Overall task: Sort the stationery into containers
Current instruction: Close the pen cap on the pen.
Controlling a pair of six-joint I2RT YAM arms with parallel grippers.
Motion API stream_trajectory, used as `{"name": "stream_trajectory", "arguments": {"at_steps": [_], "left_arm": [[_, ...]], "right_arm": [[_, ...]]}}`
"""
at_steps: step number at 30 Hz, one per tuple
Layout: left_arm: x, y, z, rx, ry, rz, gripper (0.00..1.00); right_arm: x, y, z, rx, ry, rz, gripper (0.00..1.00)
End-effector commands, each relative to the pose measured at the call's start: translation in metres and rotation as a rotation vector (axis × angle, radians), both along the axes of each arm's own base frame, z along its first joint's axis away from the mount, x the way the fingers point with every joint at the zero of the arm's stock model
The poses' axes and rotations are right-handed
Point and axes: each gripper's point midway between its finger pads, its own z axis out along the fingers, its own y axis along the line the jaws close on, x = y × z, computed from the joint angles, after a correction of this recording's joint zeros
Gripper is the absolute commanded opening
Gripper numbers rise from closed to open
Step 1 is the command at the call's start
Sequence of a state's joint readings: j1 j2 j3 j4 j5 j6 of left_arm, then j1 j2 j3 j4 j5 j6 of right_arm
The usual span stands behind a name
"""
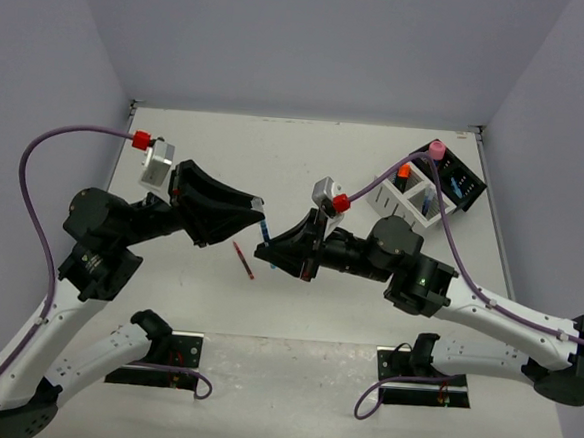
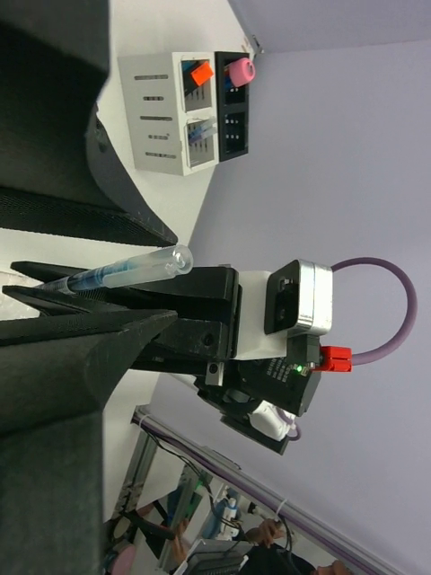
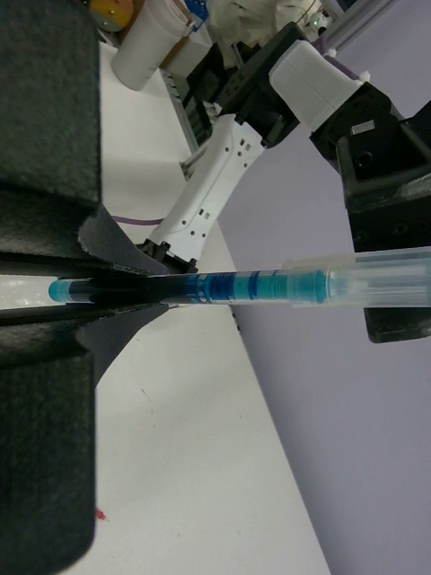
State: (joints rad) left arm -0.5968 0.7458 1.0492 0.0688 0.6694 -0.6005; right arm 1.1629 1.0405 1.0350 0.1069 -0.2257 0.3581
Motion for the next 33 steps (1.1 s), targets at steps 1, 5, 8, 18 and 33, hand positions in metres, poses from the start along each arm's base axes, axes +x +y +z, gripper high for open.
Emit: {"name": "stream_trajectory", "arguments": {"at_steps": [1,5,8,18,33], "left_arm": [[-0.003,-0.003,0.007,-0.022,-0.021,-0.030,0.22],[-0.001,-0.004,0.004,-0.021,-0.016,-0.031,0.11],[0.002,-0.005,-0.001,-0.022,-0.009,-0.026,0.02],[-0.039,-0.013,-0.040,0.040,-0.124,-0.294,0.00],[-0.074,0.002,-0.052,0.055,-0.208,-0.386,0.00]], "right_arm": [[0.001,-0.004,0.027,0.049,-0.041,-0.015,0.00],[0.001,-0.004,0.027,0.046,-0.051,-0.016,0.00],[-0.001,-0.005,0.029,0.056,-0.059,-0.007,0.00],[-0.045,-0.010,0.047,0.109,-0.141,0.236,0.00],[-0.052,-0.010,0.068,0.219,-0.126,0.266,0.00]]}}
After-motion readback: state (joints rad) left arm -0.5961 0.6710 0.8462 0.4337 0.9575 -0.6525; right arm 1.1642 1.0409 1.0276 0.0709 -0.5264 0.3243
